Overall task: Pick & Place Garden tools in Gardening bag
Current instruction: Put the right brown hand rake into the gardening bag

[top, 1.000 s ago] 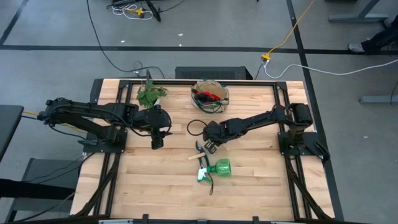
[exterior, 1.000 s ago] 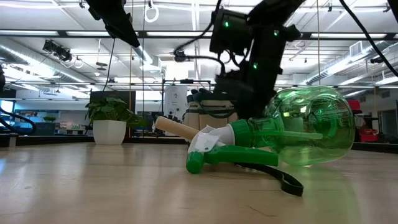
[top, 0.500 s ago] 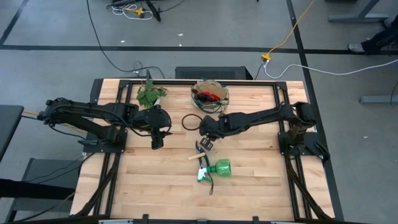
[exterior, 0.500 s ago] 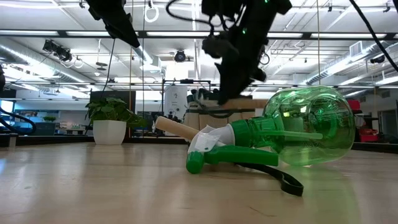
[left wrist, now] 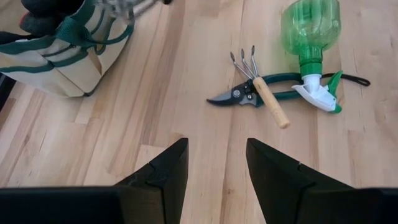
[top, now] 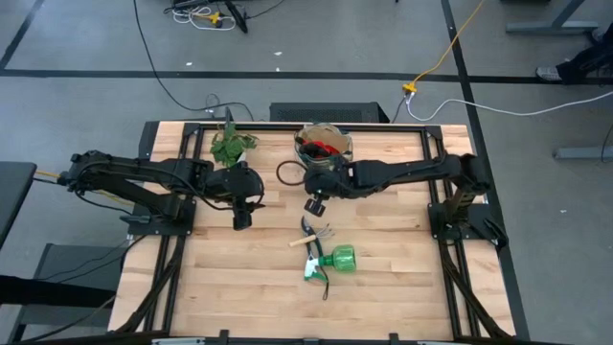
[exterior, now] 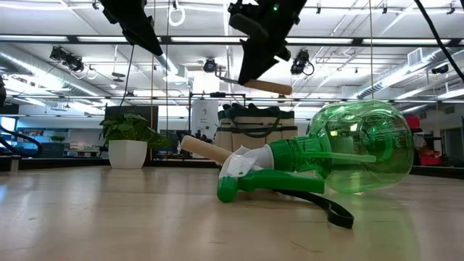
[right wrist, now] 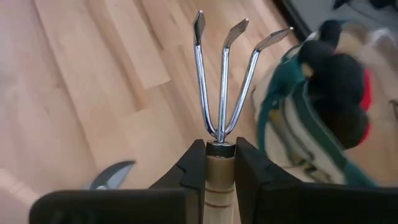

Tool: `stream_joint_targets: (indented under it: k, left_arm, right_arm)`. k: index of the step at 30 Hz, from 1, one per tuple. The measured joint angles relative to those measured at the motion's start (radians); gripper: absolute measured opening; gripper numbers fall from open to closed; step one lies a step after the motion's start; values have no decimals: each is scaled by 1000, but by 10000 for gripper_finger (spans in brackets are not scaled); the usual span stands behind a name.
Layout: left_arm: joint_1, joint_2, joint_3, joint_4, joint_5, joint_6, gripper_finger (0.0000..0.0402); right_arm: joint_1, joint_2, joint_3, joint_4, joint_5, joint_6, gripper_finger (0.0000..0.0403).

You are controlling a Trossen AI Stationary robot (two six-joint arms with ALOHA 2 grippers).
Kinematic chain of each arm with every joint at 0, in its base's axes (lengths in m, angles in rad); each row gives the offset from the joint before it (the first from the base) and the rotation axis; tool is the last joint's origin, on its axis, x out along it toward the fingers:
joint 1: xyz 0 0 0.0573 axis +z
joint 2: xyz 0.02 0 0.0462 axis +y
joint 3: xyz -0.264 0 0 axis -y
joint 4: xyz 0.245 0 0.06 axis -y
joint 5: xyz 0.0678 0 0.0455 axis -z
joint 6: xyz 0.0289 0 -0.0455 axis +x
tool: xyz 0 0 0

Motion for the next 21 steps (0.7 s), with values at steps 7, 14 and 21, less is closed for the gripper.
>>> stream_joint_targets:
  k: [7,14,21]
  left_arm:
    - [0,0,0,-2,0,1,169]
    - [0,0,0,-1,0,1,169]
    - [0,0,0,-1,0,1,169]
  right_arm:
    - [-43,0,15,-6,36,-73,45]
    - [-98,0,15,5,45,-129,45]
    - [-159,-2,15,13,51,-183,45]
